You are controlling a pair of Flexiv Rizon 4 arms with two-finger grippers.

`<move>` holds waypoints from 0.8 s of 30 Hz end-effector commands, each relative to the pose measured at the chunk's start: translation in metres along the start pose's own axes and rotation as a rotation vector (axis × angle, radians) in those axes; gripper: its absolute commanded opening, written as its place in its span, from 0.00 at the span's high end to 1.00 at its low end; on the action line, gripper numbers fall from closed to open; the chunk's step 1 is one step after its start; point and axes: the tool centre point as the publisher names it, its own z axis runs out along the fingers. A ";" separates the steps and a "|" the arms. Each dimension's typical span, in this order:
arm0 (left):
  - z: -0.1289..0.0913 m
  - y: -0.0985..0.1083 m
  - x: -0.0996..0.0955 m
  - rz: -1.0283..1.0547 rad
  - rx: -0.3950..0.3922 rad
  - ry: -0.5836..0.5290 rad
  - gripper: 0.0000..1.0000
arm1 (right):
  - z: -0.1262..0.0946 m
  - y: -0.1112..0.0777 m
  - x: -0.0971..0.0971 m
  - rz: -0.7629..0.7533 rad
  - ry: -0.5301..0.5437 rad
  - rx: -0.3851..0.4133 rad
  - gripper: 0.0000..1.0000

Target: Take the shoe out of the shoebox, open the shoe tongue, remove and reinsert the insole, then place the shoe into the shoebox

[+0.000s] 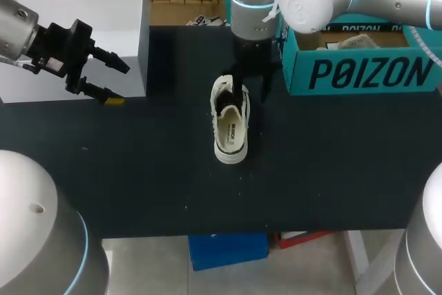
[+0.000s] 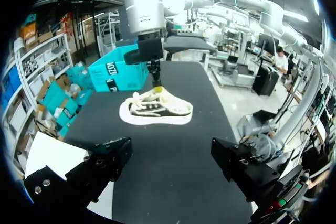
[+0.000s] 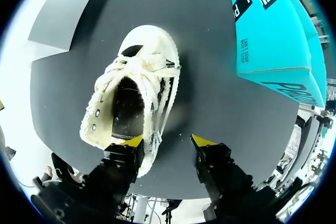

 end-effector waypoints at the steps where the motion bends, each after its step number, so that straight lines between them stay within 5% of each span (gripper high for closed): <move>1: 0.001 0.001 0.001 0.002 -0.001 -0.004 0.00 | 0.010 0.007 0.005 -0.004 -0.012 0.017 0.50; 24: 0.001 0.001 0.001 0.002 -0.001 -0.004 0.00 | 0.033 0.001 0.006 0.030 -0.055 0.014 0.51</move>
